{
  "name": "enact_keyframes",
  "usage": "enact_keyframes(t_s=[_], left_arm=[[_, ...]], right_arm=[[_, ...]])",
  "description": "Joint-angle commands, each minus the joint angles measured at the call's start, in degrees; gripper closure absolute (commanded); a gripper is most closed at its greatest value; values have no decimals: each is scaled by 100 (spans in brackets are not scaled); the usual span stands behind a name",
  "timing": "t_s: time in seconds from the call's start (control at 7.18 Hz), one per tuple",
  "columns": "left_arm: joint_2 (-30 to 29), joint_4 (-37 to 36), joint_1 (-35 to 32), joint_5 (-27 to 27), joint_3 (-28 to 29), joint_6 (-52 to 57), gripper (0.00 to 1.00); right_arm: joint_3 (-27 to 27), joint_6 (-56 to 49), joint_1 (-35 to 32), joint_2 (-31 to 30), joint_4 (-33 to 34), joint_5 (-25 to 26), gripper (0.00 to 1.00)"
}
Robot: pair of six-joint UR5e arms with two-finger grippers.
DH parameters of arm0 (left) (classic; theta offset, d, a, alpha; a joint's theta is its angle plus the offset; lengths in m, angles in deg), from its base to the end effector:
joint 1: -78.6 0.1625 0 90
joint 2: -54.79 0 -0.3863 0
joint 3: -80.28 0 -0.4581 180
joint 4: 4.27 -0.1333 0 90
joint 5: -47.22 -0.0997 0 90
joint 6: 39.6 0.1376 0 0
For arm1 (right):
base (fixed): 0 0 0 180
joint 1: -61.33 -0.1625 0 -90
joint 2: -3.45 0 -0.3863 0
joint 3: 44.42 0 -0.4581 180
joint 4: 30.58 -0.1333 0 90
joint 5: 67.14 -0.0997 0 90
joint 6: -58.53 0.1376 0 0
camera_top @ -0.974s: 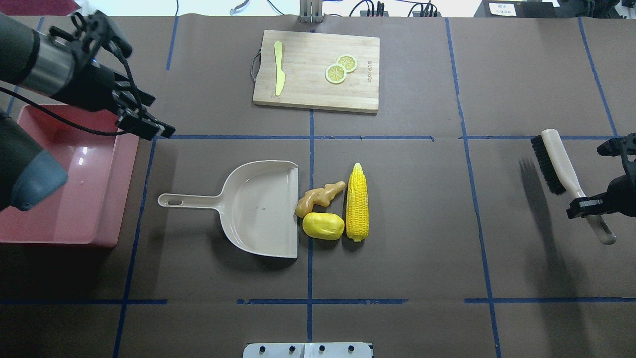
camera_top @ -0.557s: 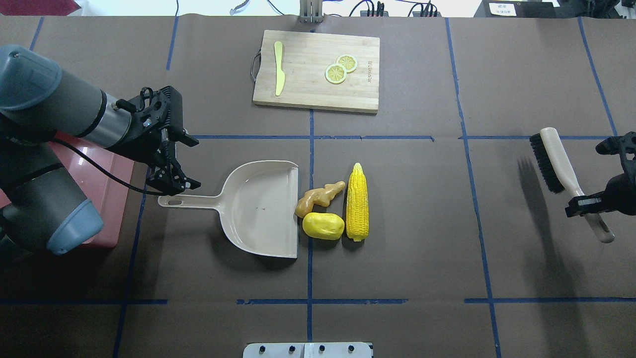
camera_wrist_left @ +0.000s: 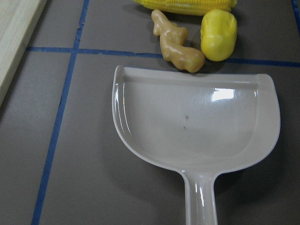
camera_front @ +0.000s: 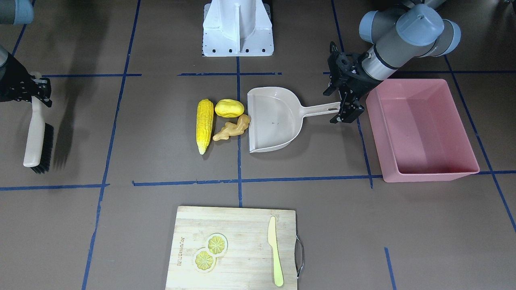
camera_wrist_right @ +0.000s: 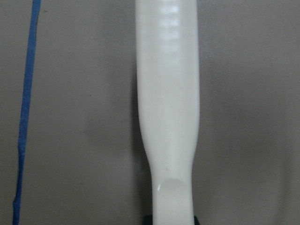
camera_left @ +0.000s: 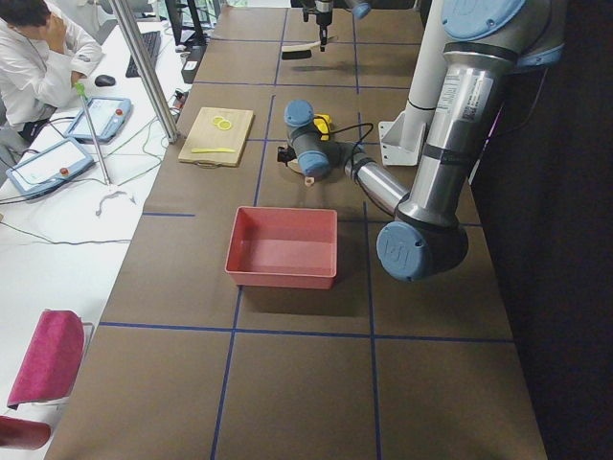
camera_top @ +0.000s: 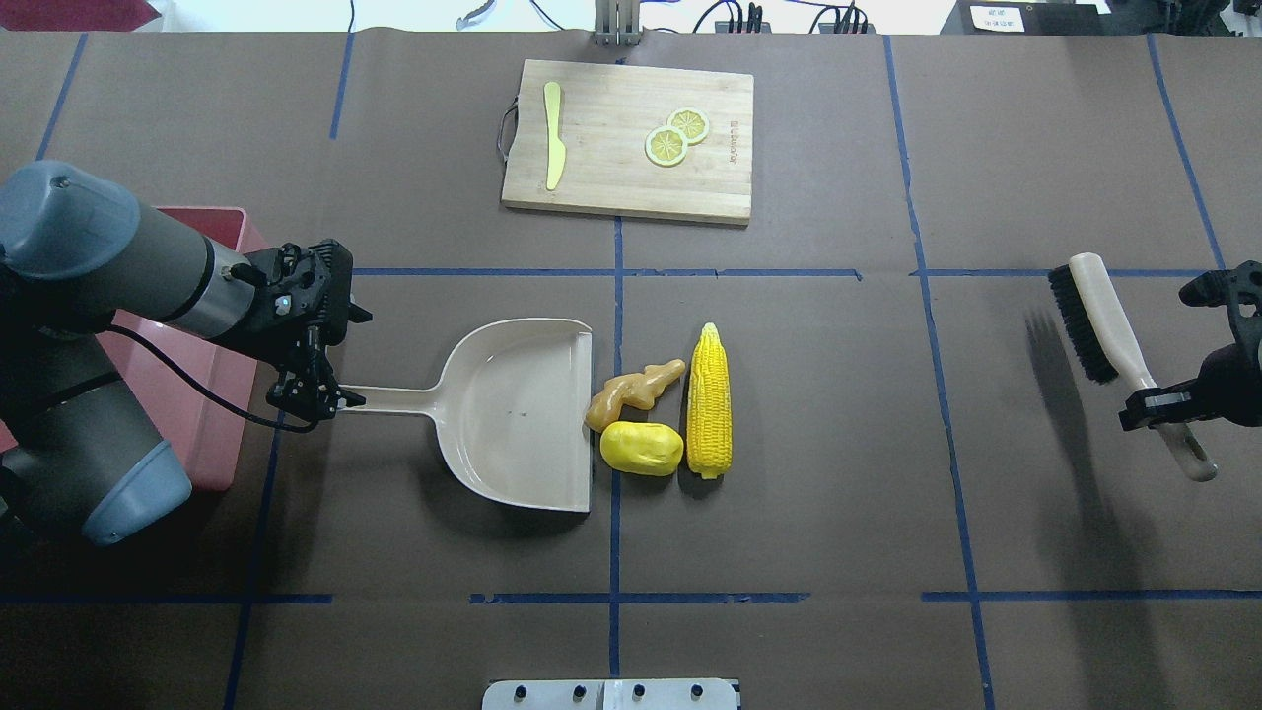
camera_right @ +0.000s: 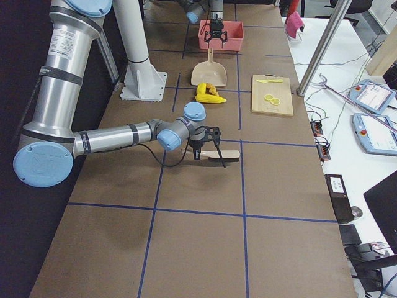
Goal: Sweep and dump trash into bin
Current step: 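Move the left gripper to the beige dustpan handle while the right gripper lifts the brush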
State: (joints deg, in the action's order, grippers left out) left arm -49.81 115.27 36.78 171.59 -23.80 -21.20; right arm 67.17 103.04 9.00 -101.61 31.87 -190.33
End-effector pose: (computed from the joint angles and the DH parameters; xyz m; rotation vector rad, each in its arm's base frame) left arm 0.4461 -0.4738 0.2915 0.8807 0.8486 1.3303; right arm -0.2608 -0.4327 0.5229 0.0662 -0.8024 -0.0594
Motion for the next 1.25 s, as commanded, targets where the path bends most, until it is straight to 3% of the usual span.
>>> enact_keyframes(t_s=[0.0,0.56,0.84,0.97,1.11], left_arm=[[-51,25,147,-79,255,15,1],[-236,16,455,-114,441,-46,1],[-306,33,656,-420,528,-169,1],[-324,33,701,-509,555,-187,3],[-333,33,701,-510,547,-379,18]], right_arm=[[-15,-3,3,3,-5,-11,100],[-23,-3,3,3,-5,-20,100],[-23,-3,3,3,-5,-29,100],[-23,-3,12,3,-5,-29,100],[-23,-3,3,3,-5,-29,100]])
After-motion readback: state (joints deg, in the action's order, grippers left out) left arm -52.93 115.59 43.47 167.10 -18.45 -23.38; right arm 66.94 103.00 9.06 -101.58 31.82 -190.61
